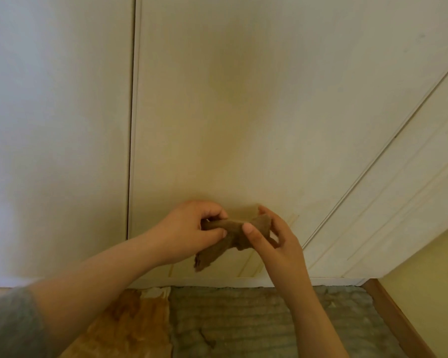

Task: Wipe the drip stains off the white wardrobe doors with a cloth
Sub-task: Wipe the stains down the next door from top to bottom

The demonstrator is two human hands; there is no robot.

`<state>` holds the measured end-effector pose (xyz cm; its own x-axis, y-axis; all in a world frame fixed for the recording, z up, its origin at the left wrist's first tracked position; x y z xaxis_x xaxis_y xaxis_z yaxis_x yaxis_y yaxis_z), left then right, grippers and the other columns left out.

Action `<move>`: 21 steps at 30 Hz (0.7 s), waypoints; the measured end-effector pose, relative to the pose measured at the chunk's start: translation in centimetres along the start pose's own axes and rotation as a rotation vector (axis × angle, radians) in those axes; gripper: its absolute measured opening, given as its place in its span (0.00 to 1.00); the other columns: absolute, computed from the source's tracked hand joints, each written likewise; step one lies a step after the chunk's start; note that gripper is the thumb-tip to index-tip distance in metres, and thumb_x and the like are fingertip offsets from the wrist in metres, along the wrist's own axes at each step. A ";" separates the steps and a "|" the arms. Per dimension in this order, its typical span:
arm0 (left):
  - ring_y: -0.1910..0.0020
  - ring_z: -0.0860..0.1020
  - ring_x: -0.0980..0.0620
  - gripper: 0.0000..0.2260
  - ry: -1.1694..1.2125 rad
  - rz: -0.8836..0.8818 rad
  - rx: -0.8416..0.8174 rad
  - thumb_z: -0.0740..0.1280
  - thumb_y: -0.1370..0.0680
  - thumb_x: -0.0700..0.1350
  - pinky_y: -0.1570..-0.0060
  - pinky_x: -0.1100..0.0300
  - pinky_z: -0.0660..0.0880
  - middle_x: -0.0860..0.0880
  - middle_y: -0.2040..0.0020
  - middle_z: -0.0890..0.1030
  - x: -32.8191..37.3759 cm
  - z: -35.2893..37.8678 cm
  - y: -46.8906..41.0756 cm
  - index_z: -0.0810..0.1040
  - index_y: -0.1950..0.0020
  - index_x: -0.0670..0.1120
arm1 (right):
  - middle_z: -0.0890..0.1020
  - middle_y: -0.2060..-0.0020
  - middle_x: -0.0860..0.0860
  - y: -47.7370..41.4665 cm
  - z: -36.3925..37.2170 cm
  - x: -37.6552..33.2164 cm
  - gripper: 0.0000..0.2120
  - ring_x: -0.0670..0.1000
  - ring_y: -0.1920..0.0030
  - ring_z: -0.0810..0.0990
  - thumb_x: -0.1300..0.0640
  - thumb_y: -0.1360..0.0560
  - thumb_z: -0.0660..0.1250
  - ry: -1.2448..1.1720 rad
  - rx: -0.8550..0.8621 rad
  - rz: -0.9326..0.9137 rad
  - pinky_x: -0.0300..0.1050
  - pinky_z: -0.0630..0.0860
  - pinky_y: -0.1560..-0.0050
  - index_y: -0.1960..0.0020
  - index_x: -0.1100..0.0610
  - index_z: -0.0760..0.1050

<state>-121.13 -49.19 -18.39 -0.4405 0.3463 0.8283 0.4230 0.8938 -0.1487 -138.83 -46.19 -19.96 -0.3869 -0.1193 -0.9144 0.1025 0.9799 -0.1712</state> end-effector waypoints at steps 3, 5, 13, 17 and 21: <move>0.62 0.76 0.59 0.05 -0.037 0.003 0.010 0.70 0.23 0.46 0.65 0.65 0.73 0.54 0.61 0.80 0.5 0.0 0.0 0.80 0.58 0.55 | 0.83 0.53 0.55 -0.2 0.9 0.8 0.17 0.52 0.50 0.83 0.45 0.31 0.75 -0.293 -0.028 0.039 0.47 0.82 0.51 0.47 0.52 0.81; 0.64 0.75 0.62 0.04 -0.086 -0.036 0.010 0.70 0.23 0.49 0.67 0.70 0.68 0.56 0.62 0.79 0.4 0.2 0.0 0.80 0.58 0.55 | 0.82 0.61 0.55 0.1 0.5 0.8 0.13 0.52 0.58 0.82 0.50 0.30 0.76 -0.321 0.117 0.000 0.45 0.81 0.62 0.55 0.59 0.80; 0.58 0.84 0.51 0.02 0.089 -0.172 -0.042 0.73 0.24 0.45 0.50 0.51 0.82 0.48 0.59 0.85 0.0 1.1 0.2 0.84 0.55 0.47 | 0.78 0.60 0.43 1.2 0.9 -0.9 0.01 0.43 0.58 0.77 0.54 0.21 0.65 0.074 0.415 -0.256 0.33 0.74 0.62 0.50 0.49 0.74; 0.52 0.85 0.47 0.05 0.419 -0.315 0.073 0.67 0.20 0.42 0.48 0.53 0.82 0.43 0.53 0.86 -0.3 0.8 0.3 0.83 0.50 0.43 | 0.80 0.45 0.47 1.4 4.1 0.3 0.24 0.51 0.45 0.80 0.35 0.22 0.57 0.004 0.153 -0.191 0.54 0.80 0.48 0.31 0.46 0.70; 0.50 0.85 0.47 0.10 0.726 -0.411 0.044 0.60 0.16 0.43 0.50 0.57 0.82 0.43 0.50 0.86 0.3 0.8 0.4 0.81 0.46 0.43 | 0.80 0.40 0.46 1.6 4.2 0.2 0.25 0.47 0.40 0.79 0.45 0.23 0.65 -0.143 0.180 -0.175 0.45 0.79 0.43 0.28 0.52 0.69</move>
<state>-121.72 -48.51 -18.61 0.0729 -0.2661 0.9612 0.3021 0.9244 0.2330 -134.91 -45.33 -21.97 -0.2815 -0.3178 -0.9054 0.2112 0.8999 -0.3816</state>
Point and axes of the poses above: each hand's wrist, its own y-axis away from the middle knuckle, its own z-axis out of the palm, x = y × z, the point moved 6 cm from there along -y, towards the middle knuckle
